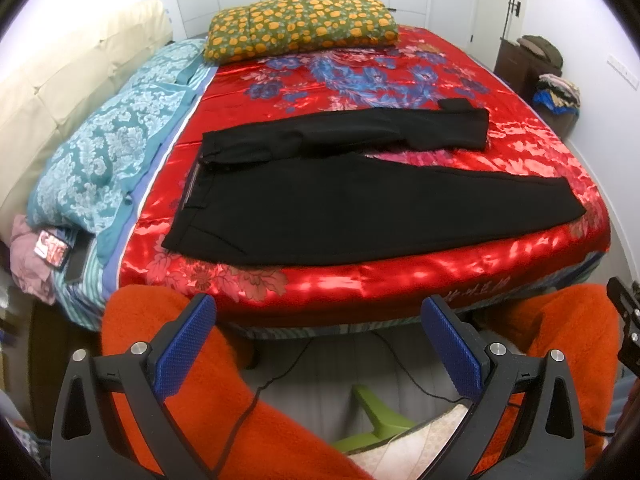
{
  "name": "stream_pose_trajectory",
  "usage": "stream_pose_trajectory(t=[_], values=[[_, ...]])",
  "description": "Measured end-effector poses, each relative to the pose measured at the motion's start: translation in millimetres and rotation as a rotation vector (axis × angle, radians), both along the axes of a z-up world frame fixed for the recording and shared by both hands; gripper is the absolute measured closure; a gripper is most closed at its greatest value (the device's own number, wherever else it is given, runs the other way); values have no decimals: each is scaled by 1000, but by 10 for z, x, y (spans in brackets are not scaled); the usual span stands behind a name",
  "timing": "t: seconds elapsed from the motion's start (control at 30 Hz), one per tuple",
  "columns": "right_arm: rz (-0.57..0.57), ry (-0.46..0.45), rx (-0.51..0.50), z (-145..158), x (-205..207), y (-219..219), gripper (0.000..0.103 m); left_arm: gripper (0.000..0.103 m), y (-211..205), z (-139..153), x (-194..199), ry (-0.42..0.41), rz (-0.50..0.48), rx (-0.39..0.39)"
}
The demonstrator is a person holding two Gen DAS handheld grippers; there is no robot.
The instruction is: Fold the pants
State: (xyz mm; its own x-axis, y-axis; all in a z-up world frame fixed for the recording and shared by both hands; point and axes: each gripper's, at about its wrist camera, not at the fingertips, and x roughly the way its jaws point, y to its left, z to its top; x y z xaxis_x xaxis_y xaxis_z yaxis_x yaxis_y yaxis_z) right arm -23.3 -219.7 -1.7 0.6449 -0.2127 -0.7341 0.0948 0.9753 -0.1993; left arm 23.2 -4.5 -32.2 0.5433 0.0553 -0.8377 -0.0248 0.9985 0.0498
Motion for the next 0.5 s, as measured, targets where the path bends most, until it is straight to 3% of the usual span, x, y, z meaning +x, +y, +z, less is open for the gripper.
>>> stream_pose_trajectory(t=[0.5], values=[[19,-8,15,-2,-6,3,0,1,15,-29,16,-2,-2,3]])
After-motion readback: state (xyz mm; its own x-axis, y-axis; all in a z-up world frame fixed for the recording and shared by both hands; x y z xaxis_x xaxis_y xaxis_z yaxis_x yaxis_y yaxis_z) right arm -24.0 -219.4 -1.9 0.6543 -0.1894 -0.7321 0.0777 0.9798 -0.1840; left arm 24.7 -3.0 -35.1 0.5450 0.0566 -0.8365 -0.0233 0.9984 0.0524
